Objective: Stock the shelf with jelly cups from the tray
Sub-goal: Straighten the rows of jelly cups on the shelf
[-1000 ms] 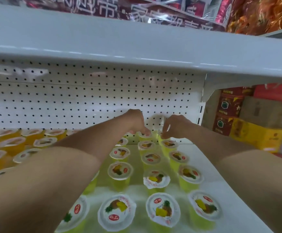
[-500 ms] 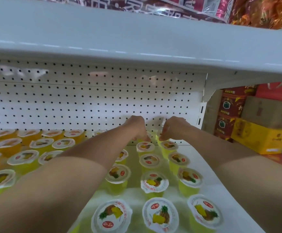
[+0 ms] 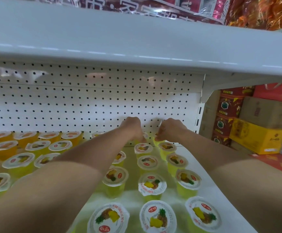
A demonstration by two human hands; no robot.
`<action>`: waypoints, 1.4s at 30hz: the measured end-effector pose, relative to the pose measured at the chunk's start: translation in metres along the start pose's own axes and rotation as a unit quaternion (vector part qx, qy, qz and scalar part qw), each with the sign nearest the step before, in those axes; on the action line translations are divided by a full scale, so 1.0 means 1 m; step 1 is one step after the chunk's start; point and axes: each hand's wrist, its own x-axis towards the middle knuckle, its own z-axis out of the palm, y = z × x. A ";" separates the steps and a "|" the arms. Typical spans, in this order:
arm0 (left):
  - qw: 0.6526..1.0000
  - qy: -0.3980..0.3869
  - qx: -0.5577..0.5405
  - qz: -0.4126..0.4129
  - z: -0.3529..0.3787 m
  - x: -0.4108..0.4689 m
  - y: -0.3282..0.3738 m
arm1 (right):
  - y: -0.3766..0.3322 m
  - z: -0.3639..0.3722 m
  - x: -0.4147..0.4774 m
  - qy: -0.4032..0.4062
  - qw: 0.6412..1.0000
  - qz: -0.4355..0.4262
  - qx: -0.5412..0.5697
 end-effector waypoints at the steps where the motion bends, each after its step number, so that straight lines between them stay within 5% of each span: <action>1: 1.000 0.009 0.003 0.003 -0.004 -0.003 0.000 | 0.001 -0.001 -0.001 -0.002 1.000 -0.001 -0.005; 5: 1.000 0.004 0.011 0.019 -0.023 -0.018 0.001 | 0.002 -0.023 -0.013 -0.006 1.000 -0.014 -0.018; 9: 0.995 -0.096 0.003 0.010 -0.026 -0.038 0.010 | -0.003 -0.046 -0.036 -0.105 0.992 -0.025 -0.059; 13: 0.993 -0.113 0.012 0.014 -0.026 -0.052 0.018 | -0.005 -0.041 -0.036 -0.162 0.979 -0.015 -0.122; 27: 0.992 -0.123 -0.002 0.031 -0.024 -0.049 0.014 | -0.002 -0.029 -0.038 -0.084 0.995 -0.048 -0.028; 42: 0.995 -0.069 0.031 0.066 -0.041 -0.080 0.026 | -0.006 -0.048 -0.064 -0.087 0.992 -0.057 -0.070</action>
